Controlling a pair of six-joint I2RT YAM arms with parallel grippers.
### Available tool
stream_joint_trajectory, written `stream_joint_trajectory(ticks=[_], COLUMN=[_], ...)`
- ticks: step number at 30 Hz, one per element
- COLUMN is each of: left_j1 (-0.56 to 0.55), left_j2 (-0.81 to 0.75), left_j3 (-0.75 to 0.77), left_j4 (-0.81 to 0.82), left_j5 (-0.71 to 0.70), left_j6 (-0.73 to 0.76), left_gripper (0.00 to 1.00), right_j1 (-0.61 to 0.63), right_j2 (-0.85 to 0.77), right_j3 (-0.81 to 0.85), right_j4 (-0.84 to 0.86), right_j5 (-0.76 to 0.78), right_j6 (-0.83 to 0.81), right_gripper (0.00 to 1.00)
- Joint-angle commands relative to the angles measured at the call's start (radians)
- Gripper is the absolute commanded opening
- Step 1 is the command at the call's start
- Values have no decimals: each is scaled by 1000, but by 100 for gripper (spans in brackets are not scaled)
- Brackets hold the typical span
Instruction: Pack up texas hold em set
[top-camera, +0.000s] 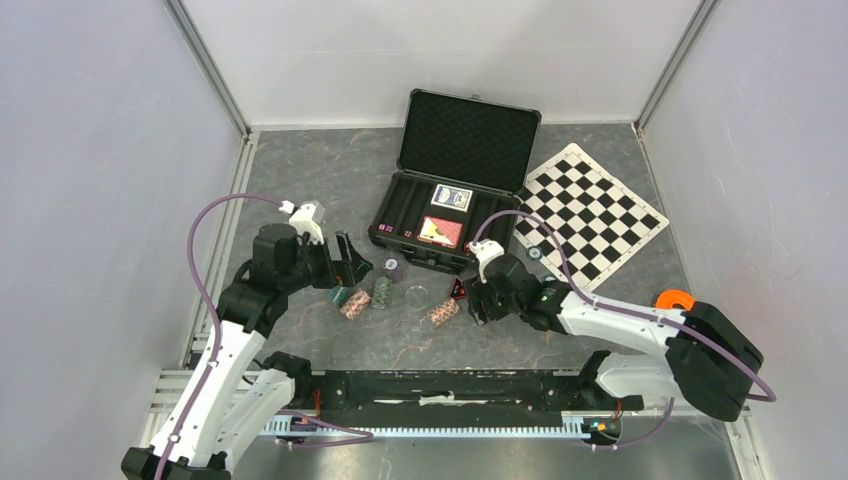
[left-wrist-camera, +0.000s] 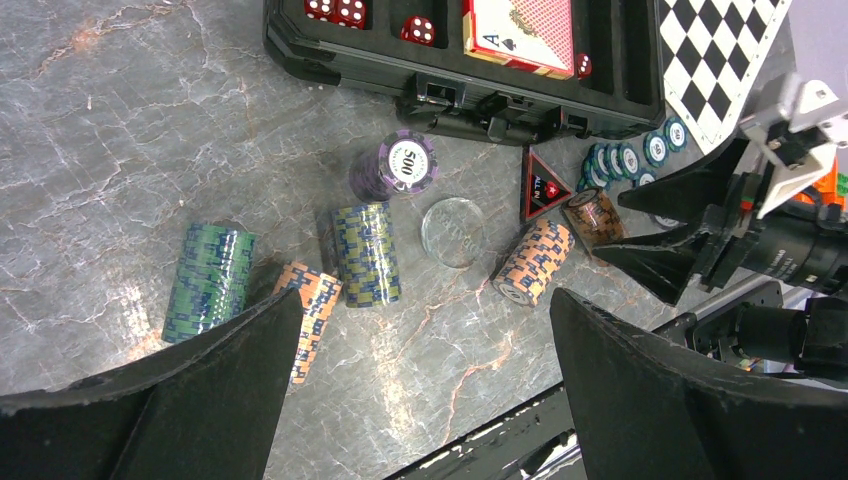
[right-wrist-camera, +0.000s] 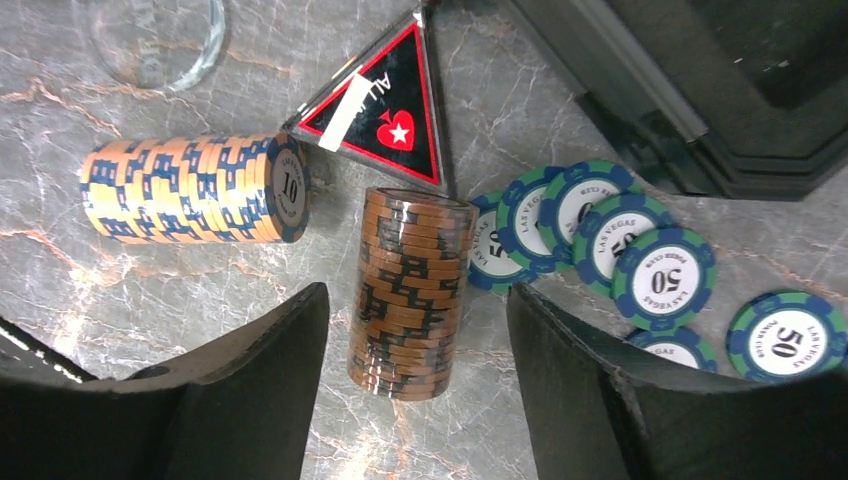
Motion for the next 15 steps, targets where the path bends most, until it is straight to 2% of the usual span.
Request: stream_joint_trajectory(ticks=[1,7,15], left_j1=[-1,-1,-1], left_j2=[-3,-1,5], left_j3=[6,6,6], left_j4=[35,34,34], left_j5=[30,28,26], left_j6=[39,38,37], left_gripper=[100,100,100], right_j1=[12,13,13], right_j2=[46,73,-30], right_j3=[22,49,177], right_j4=[44,13,-130], right_j5=[21,32,95], right_j6=[25,20,-12], right_gripper=[69,54,48])
